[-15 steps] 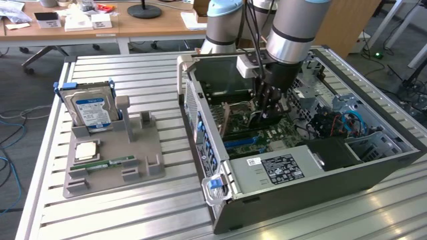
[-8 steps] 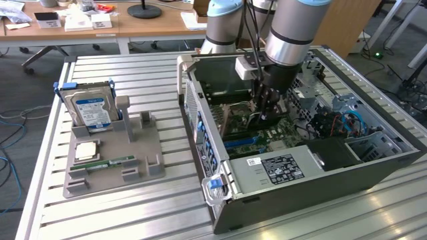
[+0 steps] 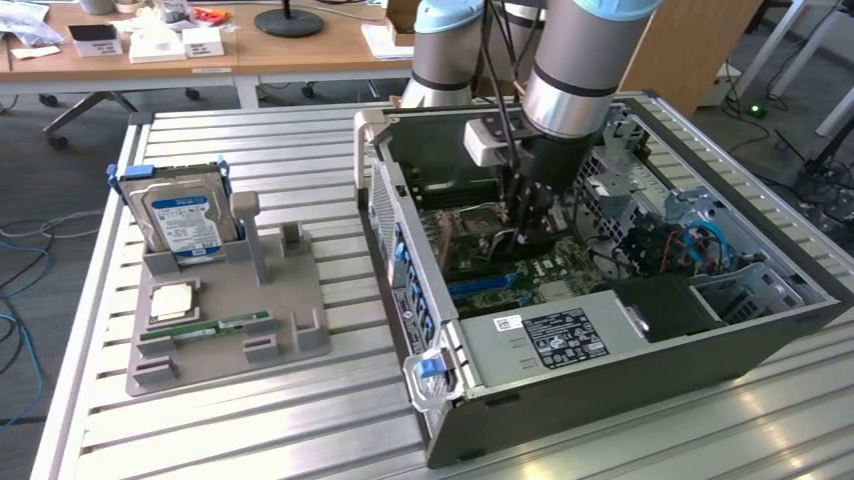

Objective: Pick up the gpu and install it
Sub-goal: 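Insert the gpu into the slot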

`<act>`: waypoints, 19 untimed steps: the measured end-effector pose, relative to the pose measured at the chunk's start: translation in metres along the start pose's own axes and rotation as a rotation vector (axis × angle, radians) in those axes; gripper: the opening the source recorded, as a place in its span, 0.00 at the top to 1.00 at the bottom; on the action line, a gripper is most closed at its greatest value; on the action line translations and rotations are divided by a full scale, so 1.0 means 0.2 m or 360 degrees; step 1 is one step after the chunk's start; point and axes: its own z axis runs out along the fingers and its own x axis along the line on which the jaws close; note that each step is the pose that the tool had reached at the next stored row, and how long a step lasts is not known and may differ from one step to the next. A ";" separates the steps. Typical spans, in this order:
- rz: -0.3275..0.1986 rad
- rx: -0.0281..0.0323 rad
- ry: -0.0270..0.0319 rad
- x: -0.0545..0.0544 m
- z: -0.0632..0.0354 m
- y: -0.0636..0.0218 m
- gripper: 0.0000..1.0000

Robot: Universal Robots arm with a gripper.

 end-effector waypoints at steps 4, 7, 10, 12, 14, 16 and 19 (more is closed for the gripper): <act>0.0000 0.00000 0.00004 0.00 0.003 0.006 0.74; 0.0000 0.00003 -0.00002 0.00 0.006 0.015 0.74; 0.0000 0.00003 -0.00001 0.00 0.012 0.023 0.74; 0.0000 0.00002 0.00002 0.00 0.016 0.027 0.74; 0.0000 0.00003 -0.00002 0.00 0.021 0.030 0.74; 0.0000 0.00002 0.00002 0.00 0.026 0.033 0.74; 0.0000 0.00000 0.00006 0.00 0.029 0.037 0.74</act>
